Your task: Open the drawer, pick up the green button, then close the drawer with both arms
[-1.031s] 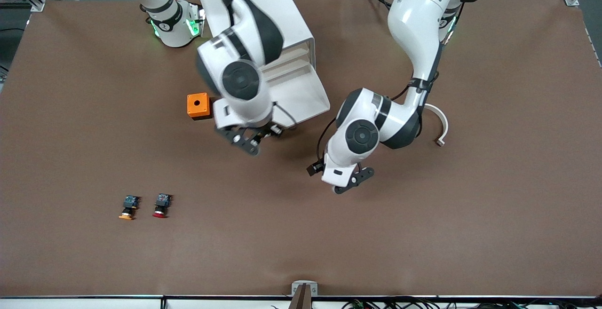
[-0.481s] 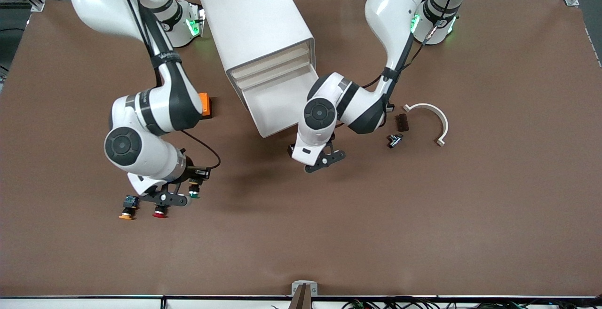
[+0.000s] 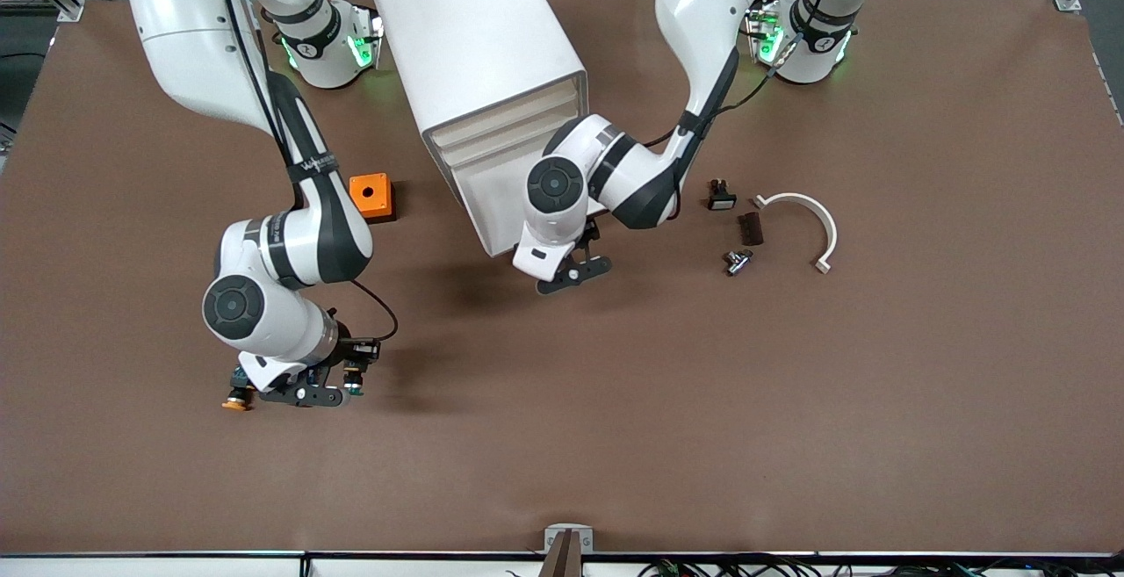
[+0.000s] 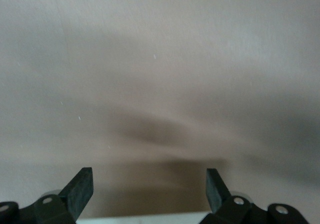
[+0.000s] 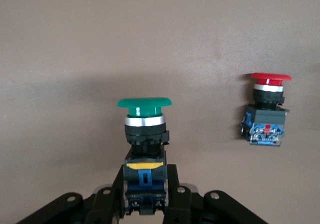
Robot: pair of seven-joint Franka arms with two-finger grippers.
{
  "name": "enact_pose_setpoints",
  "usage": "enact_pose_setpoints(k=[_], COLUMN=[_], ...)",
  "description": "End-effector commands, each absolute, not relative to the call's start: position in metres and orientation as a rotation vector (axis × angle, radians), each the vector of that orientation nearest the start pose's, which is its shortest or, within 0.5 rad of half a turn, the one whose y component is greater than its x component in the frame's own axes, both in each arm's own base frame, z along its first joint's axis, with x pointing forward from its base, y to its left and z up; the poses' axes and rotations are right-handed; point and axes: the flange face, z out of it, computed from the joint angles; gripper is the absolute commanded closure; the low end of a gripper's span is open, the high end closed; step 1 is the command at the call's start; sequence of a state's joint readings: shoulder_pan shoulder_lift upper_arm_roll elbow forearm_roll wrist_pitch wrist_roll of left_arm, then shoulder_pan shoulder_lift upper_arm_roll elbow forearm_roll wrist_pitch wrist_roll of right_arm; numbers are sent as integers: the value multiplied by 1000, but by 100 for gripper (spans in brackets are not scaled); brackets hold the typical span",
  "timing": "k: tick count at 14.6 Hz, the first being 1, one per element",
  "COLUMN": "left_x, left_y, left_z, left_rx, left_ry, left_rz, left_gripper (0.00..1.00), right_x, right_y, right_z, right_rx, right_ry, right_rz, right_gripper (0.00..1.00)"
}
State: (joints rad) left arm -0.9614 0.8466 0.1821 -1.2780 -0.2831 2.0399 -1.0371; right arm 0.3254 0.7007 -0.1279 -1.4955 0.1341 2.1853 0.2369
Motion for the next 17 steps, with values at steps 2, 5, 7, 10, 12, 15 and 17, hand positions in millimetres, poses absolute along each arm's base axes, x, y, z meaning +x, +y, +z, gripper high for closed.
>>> enact_pose_setpoints(k=[2,5,7,10,12,15,17], left_x=[468,446,433,417,411,405,400], left_y=[-568,-581,-587,-596,-600,-605,-604], left_z=[237,233,228,225,228,227,222], left_rx=[-3074,-3043,-3018,-3002,-2999,-2983,-2958], left_ry=[-572,-673,-727,-797,-850,-923,-970], left_rz=[204,270,303,409,488,591,657], left_gripper=[0,0,0,1,1,0,1], right_x=[704,706,707,707,706,703,700], right_y=[132,127,127,130,130,141,144], right_z=[239,223,216,203,197,191,187], right_rx=[-3101,-3104,-3100,-3094,-3094,-3089,-3087], right_ry=[172,176,184,214,224,274,271], right_rz=[-20,-36,-48,-48,-53,-42,-36], right_gripper=[100,100,100,99,99,99,99])
